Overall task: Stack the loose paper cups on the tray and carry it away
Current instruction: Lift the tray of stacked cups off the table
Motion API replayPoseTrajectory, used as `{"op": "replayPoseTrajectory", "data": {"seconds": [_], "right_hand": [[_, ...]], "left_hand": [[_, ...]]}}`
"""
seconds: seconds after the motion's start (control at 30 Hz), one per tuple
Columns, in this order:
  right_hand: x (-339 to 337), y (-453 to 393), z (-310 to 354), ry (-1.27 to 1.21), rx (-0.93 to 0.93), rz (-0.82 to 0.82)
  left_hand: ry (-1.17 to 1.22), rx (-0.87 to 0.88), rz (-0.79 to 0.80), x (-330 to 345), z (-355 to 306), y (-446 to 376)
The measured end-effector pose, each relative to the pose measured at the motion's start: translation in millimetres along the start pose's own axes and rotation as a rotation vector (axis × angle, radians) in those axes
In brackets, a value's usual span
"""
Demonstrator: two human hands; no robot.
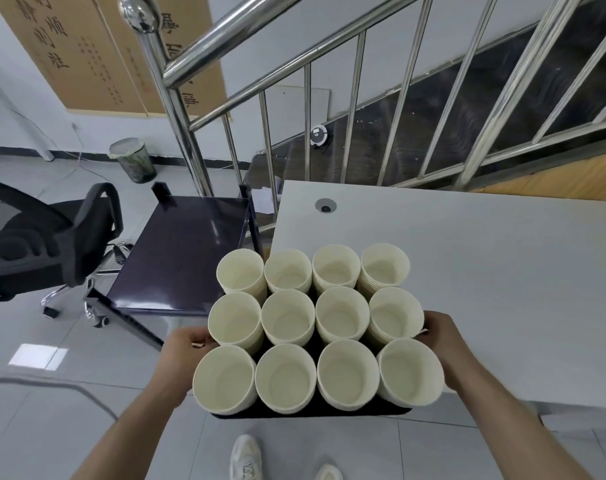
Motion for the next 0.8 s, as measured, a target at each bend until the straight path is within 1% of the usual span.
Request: {"op": "replayPoseTrajectory", "data": {"seconds": [0.07,0.3,0.47,0.67,0.8], "right_hand": [[10.5,4.3,4.9,0.003,0.001,-0.003],[53.1,16.1,29.5,0.015,0.009,-0.032],[111.2,28.2,61.3,-0.027,0.049,-0.063],[176.7,28.7,95.0,-0.051,0.100,-0.118],[207.8,21.0,108.1,-0.074,0.111,-0.139]], "left_hand": [[0.003,0.006,-0.013,-10.9,6.7,0.0],[0.006,0.020,0.045,-54.7,23.9,-19.2],[-0.021,0.062,0.083,-108.5,33.9,-49.8],[-0.032,0.073,0.123,-167.3,36.6,-87.3],[-0.056,0.055,0.146,-198.8,36.0,-110.0]]}}
Point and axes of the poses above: each hand's wrist, its own y-axis away from the middle knuckle, its own x-axis out of the palm, z = x × y, the point moved 2 cm from there along -y, towards the middle knuckle, and after that the axes turned 15 degrees about -x, right-handed, at the moved point
